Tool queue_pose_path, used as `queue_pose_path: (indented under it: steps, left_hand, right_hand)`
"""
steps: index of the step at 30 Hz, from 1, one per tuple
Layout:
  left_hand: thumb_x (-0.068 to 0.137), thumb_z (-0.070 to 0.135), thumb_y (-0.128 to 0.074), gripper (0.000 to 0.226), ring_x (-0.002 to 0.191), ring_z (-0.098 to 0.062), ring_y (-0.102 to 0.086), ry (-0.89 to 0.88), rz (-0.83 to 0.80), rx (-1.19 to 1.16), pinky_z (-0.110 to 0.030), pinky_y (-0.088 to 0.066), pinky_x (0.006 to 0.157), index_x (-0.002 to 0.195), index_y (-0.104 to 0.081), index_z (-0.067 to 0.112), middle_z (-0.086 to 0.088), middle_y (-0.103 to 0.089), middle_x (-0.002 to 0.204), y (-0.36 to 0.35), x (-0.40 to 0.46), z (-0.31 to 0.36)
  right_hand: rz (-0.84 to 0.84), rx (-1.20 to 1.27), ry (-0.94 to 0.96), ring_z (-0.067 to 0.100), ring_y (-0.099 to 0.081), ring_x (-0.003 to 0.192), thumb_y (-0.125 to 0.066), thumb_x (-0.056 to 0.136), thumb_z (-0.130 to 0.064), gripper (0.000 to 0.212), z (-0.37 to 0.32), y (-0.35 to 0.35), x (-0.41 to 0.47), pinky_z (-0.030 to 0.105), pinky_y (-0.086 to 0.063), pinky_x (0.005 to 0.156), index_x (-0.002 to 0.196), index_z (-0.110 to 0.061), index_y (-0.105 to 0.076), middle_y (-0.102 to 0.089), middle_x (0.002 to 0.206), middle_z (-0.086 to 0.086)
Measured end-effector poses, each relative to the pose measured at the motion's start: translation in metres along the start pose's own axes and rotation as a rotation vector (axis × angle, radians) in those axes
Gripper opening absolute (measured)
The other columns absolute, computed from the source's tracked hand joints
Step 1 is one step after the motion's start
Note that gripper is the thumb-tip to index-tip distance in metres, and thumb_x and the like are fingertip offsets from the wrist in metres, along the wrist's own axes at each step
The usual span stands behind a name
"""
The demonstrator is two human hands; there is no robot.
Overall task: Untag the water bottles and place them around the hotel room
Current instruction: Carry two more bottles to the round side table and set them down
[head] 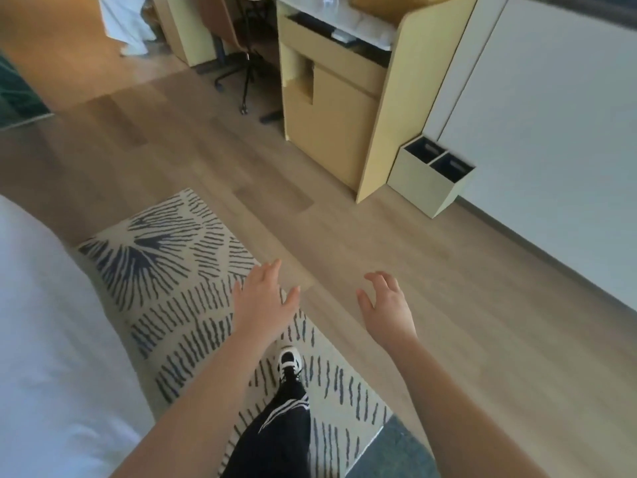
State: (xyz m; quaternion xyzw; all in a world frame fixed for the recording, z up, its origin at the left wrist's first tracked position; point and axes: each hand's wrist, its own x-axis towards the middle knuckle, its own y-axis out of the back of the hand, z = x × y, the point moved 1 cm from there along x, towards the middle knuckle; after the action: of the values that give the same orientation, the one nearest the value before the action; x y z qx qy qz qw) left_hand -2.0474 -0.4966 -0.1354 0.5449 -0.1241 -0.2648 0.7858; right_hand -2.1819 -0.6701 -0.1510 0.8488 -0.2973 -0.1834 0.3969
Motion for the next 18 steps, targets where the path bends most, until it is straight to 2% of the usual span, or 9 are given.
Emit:
queue_pose_path:
  steps: [5,9,18]
  left_hand:
    - [0.093,0.055,-0.038,0.067,0.144,-0.018,-0.022,0.052,-0.004,-0.004,-0.052,-0.02,0.115,0.15,-0.023,0.022,0.0,-0.028,0.156,0.006,0.128,-0.032]
    - [0.091,0.057,-0.039,0.067,0.14,-0.018,-0.03,0.042,-0.001,0.026,-0.051,-0.025,0.112,0.148,-0.026,0.024,0.0,-0.035,0.152,0.027,0.237,-0.056]
    - [0.091,0.058,-0.039,0.069,0.14,-0.02,-0.029,0.011,0.034,0.01,-0.047,-0.023,0.112,0.148,-0.025,0.023,-0.002,-0.034,0.153,0.09,0.42,-0.086]
  right_hand:
    - [-0.014,0.016,0.049,0.026,-0.044,0.125,-0.049,0.096,-0.032,0.038,-0.036,-0.042,0.126,0.031,-0.038,0.094,0.131,-0.017,-0.05,-0.042,0.14,0.002]
    - [-0.056,0.011,0.068,0.028,-0.044,0.124,-0.05,0.095,-0.033,0.039,-0.086,-0.072,0.235,0.032,-0.038,0.096,0.131,-0.016,-0.05,-0.043,0.14,0.003]
    - [-0.03,-0.007,0.085,0.026,-0.044,0.126,-0.049,0.096,-0.033,0.043,-0.183,-0.082,0.43,0.035,-0.04,0.099,0.134,-0.014,-0.048,-0.041,0.143,0.003]
